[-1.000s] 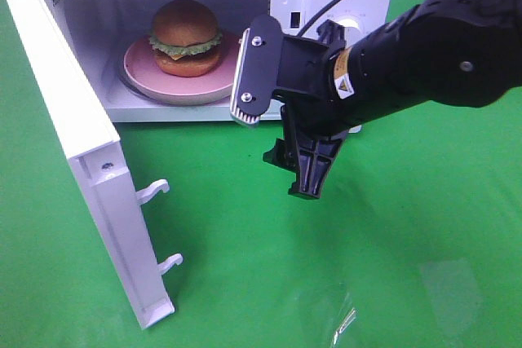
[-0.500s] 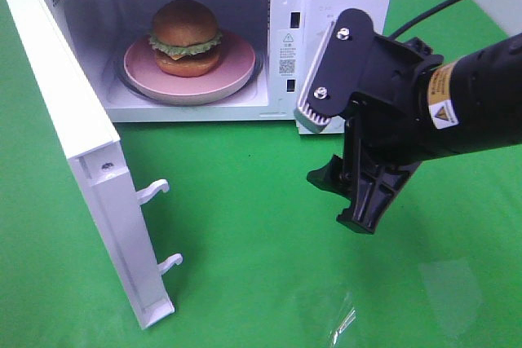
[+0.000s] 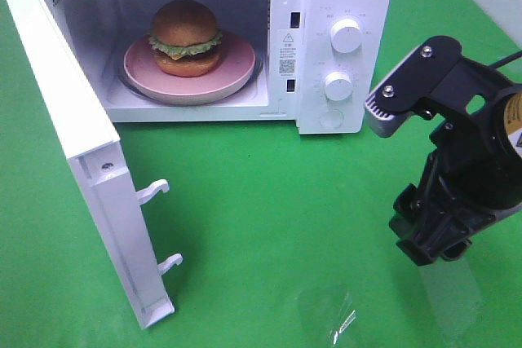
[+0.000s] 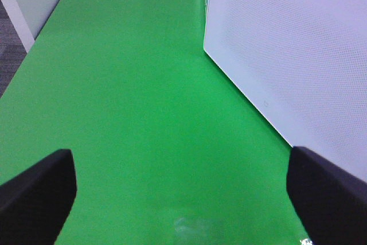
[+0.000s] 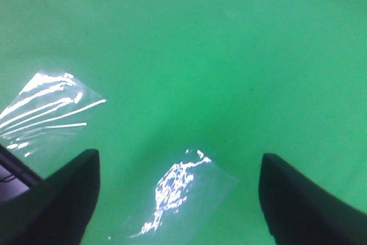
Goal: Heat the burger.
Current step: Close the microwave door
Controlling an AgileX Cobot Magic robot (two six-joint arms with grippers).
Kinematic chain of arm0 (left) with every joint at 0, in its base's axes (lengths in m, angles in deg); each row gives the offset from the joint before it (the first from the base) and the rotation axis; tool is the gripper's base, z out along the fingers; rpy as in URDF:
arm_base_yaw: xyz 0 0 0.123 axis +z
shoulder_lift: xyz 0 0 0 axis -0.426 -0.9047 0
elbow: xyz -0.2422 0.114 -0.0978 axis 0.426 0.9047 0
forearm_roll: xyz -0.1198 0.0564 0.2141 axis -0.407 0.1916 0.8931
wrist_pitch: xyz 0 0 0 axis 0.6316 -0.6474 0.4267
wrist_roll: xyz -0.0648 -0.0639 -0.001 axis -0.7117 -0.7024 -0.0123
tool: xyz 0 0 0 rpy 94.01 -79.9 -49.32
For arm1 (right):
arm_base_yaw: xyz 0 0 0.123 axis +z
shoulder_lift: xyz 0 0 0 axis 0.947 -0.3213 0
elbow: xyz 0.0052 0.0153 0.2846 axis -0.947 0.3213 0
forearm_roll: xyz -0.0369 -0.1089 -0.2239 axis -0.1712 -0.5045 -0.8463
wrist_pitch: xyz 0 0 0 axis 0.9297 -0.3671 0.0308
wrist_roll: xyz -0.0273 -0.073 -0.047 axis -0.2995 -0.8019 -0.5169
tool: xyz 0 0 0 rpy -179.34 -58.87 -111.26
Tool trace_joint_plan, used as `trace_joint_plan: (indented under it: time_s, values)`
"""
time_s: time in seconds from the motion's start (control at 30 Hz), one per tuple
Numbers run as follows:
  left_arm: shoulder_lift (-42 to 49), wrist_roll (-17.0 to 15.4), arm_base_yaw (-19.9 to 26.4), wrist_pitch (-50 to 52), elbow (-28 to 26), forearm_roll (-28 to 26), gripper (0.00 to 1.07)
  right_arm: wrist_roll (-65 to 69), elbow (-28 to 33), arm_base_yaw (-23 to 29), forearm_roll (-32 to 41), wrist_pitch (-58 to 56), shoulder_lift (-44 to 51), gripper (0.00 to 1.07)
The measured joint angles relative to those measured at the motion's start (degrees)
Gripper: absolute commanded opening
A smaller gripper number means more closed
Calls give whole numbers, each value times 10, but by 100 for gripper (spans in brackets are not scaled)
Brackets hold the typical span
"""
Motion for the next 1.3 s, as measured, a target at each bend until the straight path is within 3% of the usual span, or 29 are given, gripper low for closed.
trace_joint_plan:
  time_s: [0.6, 0.7, 0.73, 0.83, 0.87, 0.93, 1.1, 1.23, 1.3]
  values:
    - [0, 0, 0, 0, 0, 0, 91, 5, 1, -4, 62, -107, 148, 74]
    - [0, 0, 0, 0, 0, 0, 91, 6, 1, -49, 84, -111, 176, 74]
    - [0, 0, 0, 0, 0, 0, 91, 3, 1, -89, 91, -116, 195, 74]
    - [0, 0, 0, 0, 0, 0, 91, 0, 1, -108, 92, -120, 207, 74]
    - [0, 0, 0, 0, 0, 0, 91, -7, 1, -156, 93, -121, 246, 74]
    - [0, 0, 0, 0, 0, 0, 91, -9, 1, -180, 93, -121, 279, 74]
    - [0, 0, 0, 0, 0, 0, 91, -10, 3, -207, 95, -122, 328, 74]
    - [0, 0, 0, 0, 0, 0, 91, -10, 49, -253, 101, -120, 429, 74]
    - [0, 0, 0, 0, 0, 0, 91, -10, 49, -253, 101, -120, 429, 74]
